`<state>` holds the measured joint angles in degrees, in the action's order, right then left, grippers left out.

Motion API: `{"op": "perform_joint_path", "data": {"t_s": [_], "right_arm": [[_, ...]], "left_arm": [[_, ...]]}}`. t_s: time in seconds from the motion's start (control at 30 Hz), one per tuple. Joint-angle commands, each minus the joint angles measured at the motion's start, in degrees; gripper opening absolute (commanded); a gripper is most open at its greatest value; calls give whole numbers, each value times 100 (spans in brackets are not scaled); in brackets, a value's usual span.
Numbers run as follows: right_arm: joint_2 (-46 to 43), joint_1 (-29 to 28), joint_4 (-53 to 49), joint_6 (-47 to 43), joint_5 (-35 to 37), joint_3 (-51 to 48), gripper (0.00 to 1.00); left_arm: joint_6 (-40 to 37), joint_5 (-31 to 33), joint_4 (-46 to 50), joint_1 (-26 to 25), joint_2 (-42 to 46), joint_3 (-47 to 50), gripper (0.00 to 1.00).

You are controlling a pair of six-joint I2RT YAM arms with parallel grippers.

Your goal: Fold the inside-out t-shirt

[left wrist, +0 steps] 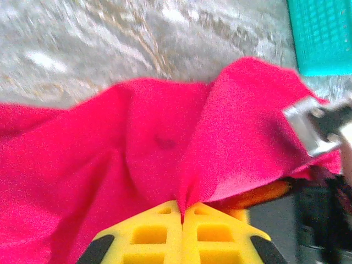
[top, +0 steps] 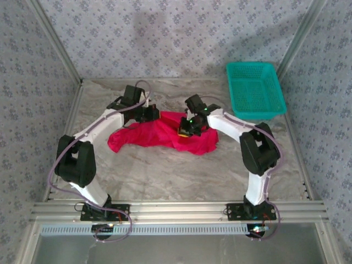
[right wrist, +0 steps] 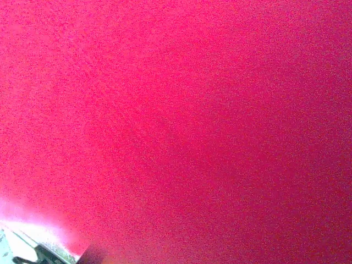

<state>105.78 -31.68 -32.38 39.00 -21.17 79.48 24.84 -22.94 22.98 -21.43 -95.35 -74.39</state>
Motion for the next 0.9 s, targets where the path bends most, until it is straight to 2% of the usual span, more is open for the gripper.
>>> {"op": "perform_joint_path", "data": {"t_s": [0.0,0.1,0.23,0.37,0.5,0.67,0.73,0.77,0.8,0.87], "right_arm": [[-791,249,-855,-622,645,166,0],[-1150,259,-896,-732,934,-151,0],[-1191,122,-677,-657,843,-884,0],[-1137,-97,-380,-557,951,-1673,0],[-1211,-280,-437,-776,1201,-1835,0],[-1544,-337,-803,-1104,1966,-1925,0],[-1784,-343,-690,-1204,2041,-2103,0],[-1920,-347,-559,-1226,1963,-2234,0],[-2045,-347,-375,-1239,1847,-2365,0],[-2242,-356,38,-1222,1694,-2585,0]], "left_arm": [[-330,188,375,178,-16,-372,8],[-239,214,227,227,122,-154,14],[12,140,-230,227,213,496,15],[270,116,-668,225,245,1124,8],[374,63,-872,210,225,1365,1],[257,243,-717,209,321,1414,0],[287,218,-759,194,374,1438,0],[302,176,-797,148,405,1428,3],[287,133,-865,57,431,1421,14],[217,72,-1055,-248,465,1376,29]]}}
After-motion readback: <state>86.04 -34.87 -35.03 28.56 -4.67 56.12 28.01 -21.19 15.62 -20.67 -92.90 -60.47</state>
